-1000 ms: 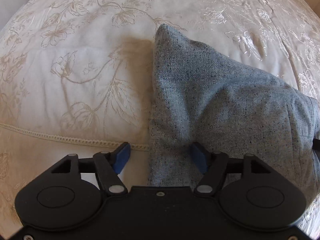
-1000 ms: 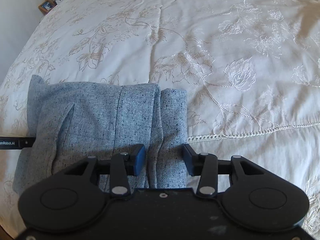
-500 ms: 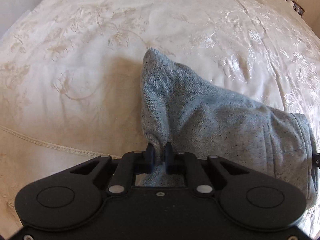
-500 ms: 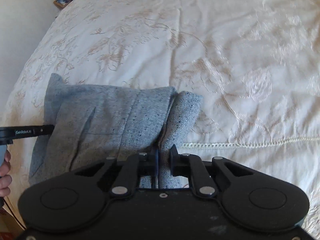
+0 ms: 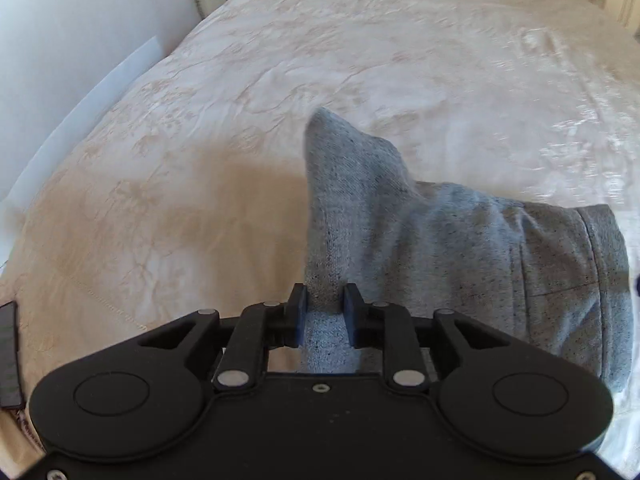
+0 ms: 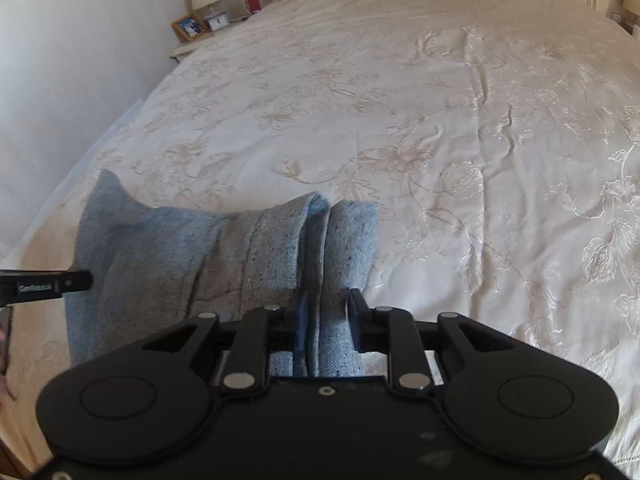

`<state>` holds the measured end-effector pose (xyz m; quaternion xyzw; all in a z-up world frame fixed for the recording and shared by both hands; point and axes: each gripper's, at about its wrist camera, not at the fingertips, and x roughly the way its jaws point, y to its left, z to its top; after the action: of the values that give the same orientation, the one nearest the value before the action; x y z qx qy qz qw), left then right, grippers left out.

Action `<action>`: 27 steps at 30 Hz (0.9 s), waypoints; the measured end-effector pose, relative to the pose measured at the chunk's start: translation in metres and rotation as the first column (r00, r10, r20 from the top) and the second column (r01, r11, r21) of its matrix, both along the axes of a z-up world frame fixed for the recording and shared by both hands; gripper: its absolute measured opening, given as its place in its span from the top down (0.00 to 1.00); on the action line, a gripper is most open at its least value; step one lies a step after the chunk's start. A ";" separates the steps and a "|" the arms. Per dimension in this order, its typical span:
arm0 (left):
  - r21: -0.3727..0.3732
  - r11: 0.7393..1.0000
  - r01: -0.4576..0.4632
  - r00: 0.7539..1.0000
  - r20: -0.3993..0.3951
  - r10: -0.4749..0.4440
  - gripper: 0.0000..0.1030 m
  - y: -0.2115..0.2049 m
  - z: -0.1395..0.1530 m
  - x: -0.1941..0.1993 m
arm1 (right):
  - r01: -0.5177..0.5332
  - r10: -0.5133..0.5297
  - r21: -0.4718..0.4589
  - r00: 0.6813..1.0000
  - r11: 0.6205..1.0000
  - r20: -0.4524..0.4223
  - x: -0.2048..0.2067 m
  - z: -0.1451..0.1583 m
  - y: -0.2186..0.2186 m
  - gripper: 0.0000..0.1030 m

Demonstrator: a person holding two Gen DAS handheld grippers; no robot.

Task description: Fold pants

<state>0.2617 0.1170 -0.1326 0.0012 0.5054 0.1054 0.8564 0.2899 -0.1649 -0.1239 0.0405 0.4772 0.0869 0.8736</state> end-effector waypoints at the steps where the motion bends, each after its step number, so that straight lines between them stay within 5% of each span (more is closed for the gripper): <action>1: 0.042 0.999 -0.035 0.999 -0.014 0.035 0.72 0.003 -0.006 0.002 | 0.023 -0.024 -0.052 0.999 0.998 -0.023 0.008 -0.007 0.003 0.73; 4: 0.008 0.996 -0.083 0.996 -0.017 0.083 0.73 0.008 0.004 -0.014 | 0.041 -0.043 -0.052 0.998 0.998 -0.039 0.002 -0.004 0.002 0.71; 9: 0.031 0.997 -0.077 0.997 -0.008 0.077 0.70 -0.018 0.042 -0.054 | 0.022 -0.022 -0.014 0.999 1.000 -0.031 -0.042 0.024 0.006 0.71; 15: -0.030 0.999 -0.034 0.999 0.005 0.034 0.66 -0.049 0.081 -0.099 | -0.015 0.015 -0.016 1.000 1.000 0.023 -0.101 0.063 0.030 0.70; 27: -0.087 0.996 -0.001 1.000 0.005 0.002 0.63 -0.061 0.102 -0.158 | -0.064 0.069 -0.050 0.991 0.997 0.112 -0.174 0.118 0.066 0.68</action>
<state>0.1037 0.0556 -0.0308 -0.0368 0.5073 0.0840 0.8569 0.1156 -0.0991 -0.0056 -0.0009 0.4295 0.1070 0.8967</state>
